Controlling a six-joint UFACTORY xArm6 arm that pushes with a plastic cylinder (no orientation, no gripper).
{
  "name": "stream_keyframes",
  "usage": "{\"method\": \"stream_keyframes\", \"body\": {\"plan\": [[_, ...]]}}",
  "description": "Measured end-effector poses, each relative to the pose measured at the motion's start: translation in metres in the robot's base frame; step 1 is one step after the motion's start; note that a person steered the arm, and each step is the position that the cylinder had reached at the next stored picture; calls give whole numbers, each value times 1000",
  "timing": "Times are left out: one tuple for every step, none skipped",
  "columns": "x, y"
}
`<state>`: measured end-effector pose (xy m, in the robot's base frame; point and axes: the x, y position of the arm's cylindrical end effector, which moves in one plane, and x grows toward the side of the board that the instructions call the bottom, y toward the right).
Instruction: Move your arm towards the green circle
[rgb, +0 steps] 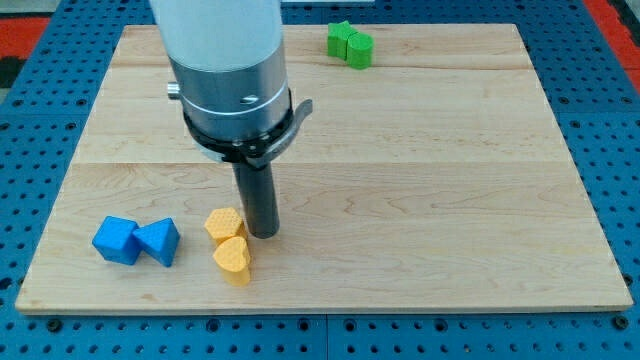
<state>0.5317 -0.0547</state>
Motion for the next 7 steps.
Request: {"method": "stream_keyframes", "body": {"plan": [[-10, 34], [-53, 90], [-75, 116], [-75, 133], [-82, 181], [-108, 211], [-170, 211]]}}
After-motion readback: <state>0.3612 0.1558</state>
